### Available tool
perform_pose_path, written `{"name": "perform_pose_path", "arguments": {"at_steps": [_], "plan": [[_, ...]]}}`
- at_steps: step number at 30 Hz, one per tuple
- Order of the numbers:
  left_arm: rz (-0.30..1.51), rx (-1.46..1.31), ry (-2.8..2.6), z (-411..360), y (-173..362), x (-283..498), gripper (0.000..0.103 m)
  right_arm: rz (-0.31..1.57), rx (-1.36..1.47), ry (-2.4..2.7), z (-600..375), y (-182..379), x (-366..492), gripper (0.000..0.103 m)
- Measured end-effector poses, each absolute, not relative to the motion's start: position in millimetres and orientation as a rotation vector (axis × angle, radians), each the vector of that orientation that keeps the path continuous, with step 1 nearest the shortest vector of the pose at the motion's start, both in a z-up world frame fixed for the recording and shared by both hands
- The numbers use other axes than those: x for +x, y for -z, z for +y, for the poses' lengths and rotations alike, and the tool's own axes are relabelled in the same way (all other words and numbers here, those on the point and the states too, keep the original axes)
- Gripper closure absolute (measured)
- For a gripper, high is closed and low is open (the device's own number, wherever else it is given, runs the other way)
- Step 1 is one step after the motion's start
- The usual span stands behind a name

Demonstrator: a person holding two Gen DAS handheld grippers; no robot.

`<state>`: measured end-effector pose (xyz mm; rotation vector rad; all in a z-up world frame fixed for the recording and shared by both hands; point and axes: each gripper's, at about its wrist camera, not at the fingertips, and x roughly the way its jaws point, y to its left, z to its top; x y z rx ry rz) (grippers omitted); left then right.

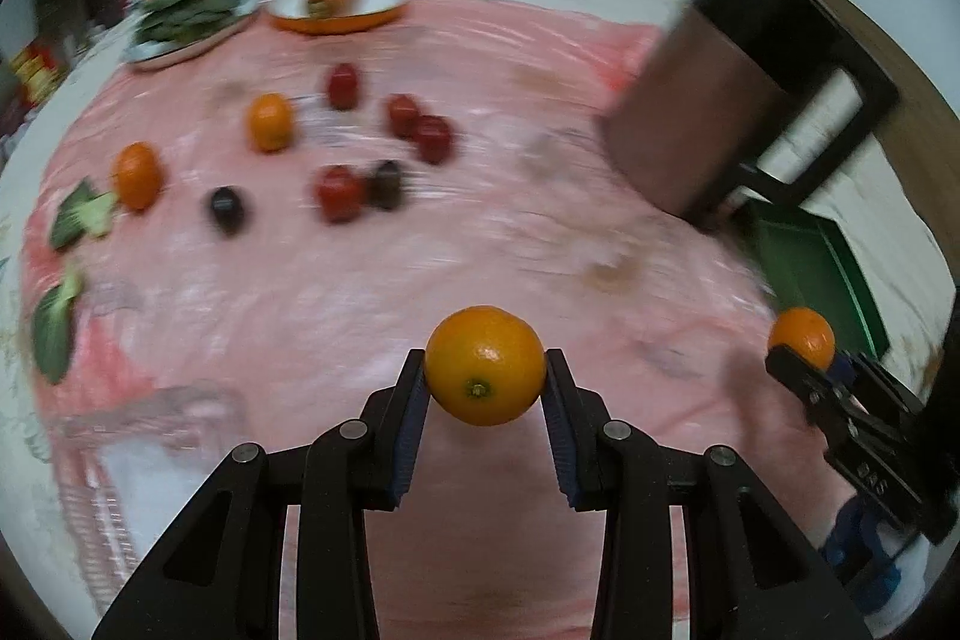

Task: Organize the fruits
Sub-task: 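Carry both oranges to the green tray and lower them inside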

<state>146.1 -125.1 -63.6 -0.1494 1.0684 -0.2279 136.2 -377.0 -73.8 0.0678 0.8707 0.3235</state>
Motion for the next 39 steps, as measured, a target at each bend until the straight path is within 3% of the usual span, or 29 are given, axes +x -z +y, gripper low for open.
{"name": "perform_pose_path", "arguments": {"at_steps": [20,34,35,37,39], "plan": [[1.031,0.134,0.675,-392.9,43.2,148.8,0.071,0.844,0.151,0.060,-584.4,90.1,145.8,0.056],[1.082,0.303,0.680,-456.8,94.1,160.6,0.070,0.900,0.141,0.116,-603.3,118.0,162.5,0.054],[1.075,0.319,0.680,-457.7,95.3,159.5,0.070,0.901,0.138,0.118,-602.3,118.2,162.9,0.052],[1.063,0.345,0.678,-459.2,96.5,157.0,0.070,0.908,0.129,0.128,-601.2,118.5,164.1,0.040],[1.060,0.359,0.677,-459.2,97.2,154.7,0.056,0.915,0.128,0.145,-601.7,119.4,164.1,0.023]]}}
